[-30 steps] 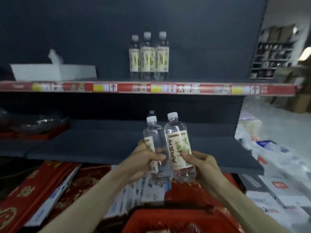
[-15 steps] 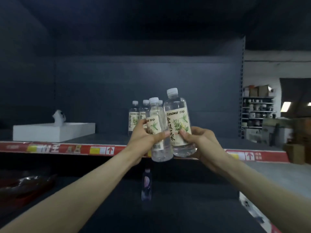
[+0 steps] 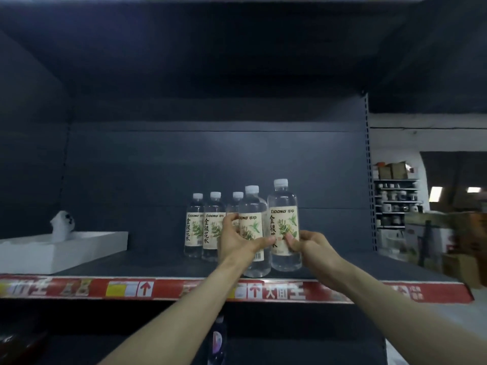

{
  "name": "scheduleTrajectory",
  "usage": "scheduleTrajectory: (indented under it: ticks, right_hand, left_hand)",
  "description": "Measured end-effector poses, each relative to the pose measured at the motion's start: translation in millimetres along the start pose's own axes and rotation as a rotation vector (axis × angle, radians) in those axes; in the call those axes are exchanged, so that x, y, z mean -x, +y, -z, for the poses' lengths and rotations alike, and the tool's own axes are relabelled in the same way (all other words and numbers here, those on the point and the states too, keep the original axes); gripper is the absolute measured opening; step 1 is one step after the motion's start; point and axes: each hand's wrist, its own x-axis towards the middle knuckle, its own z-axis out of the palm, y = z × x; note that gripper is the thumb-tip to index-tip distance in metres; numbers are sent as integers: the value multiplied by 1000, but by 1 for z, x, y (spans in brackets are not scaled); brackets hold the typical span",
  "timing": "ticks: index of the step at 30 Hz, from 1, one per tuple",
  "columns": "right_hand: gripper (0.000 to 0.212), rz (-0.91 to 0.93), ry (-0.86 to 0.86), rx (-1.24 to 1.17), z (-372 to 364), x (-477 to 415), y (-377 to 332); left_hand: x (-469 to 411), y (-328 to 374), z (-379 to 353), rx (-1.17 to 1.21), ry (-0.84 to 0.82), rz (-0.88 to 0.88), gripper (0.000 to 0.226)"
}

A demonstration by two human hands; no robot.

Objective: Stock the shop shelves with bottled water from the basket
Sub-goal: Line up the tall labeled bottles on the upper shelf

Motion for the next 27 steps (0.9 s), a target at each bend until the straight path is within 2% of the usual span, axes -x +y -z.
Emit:
scheduleTrajectory:
  ticks: [7,10,13,14,17,19,21,23,27]
  right_hand:
    - [30,-78,-127,186,21,-19,11]
    - [31,-110,-151,210,27,-21,9]
    - [28,-131,-182,249,27,-16,7]
    - [26,-115,-186,306,26,-13,6]
    - [59,-61,-59,481,24,-17,16]
    - [53,-70,38,520,19,-14,18]
    - [39,-86,91,569,15,-12,19]
    - [33,-91,130,631,16,-18,25]
    - [59,-138,124,777,17,-32,30]
  left_hand:
    - [-16,-12,-24,-97,-18,-2,108]
    - [-14,-15,-28,-193,-50,63,122]
    - [-9,-13,-16,-338,-237,199,142]
    - [-8,-10,-8,-378,-310,239,141]
    - [-12,-8,15,-441,-374,307,101]
    - [-12,-12,20,-484,-337,285,61]
    - [-10,-16,16,-510,-292,244,36]
    - [-12,-22,9,-515,-260,202,33]
    - [-21,-32,-5,-612,-178,164,36]
